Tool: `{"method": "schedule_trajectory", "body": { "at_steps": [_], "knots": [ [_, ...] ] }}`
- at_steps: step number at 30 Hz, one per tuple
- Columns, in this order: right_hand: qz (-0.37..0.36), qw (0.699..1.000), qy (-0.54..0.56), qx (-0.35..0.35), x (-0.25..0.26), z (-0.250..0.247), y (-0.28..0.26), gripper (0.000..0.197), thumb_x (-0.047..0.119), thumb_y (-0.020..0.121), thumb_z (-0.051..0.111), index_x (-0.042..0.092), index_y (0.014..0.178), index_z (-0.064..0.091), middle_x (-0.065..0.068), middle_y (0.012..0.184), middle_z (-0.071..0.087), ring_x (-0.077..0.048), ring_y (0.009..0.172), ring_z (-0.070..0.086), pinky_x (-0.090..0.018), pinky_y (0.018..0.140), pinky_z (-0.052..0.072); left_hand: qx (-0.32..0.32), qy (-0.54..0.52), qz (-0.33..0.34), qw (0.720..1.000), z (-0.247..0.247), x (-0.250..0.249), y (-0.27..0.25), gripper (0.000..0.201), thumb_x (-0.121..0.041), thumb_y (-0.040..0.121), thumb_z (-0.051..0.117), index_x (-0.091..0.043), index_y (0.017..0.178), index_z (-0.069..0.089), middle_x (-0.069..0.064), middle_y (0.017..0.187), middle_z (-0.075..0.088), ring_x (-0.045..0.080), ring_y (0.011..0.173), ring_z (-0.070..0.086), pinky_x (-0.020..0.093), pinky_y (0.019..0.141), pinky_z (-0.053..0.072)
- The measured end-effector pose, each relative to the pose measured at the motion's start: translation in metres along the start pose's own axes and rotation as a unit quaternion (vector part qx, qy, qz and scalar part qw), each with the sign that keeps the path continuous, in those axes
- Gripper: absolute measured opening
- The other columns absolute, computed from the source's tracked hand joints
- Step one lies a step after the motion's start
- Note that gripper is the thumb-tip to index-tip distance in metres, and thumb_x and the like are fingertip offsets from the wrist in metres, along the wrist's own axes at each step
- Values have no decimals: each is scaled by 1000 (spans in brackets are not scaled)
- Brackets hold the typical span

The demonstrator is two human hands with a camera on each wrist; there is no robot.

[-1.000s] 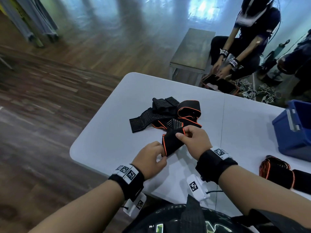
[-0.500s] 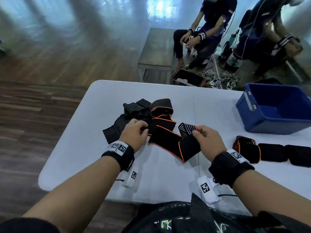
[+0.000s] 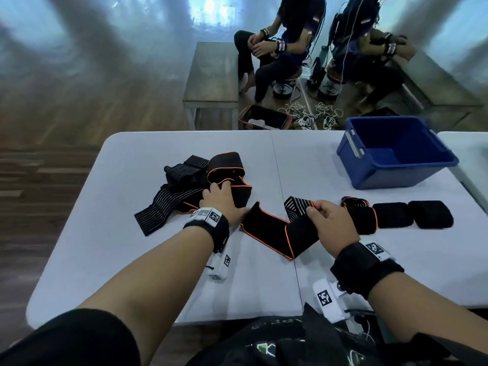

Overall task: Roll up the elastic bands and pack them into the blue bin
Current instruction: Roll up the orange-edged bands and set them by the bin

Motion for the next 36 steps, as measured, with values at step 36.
{"method": "schedule_trajectory", "body": {
  "at_steps": [36],
  "knots": [
    [-9, 999, 18, 34, 1, 21, -8, 21, 15, 96, 58, 17, 78, 67, 1, 72, 68, -13, 70, 61, -35, 71, 51, -89, -190, -54, 976, -29, 120, -26, 35, -45, 80, 79, -21, 103, 70, -5, 93, 69, 19, 97, 66, 33, 90, 51]
  ]
}}
Point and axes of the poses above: each hand's wrist, its own y-axis towards the middle knuckle, its own z-axis out of the palm, x = y × z, the point moved 6 cm from there along y, towards the middle knuckle
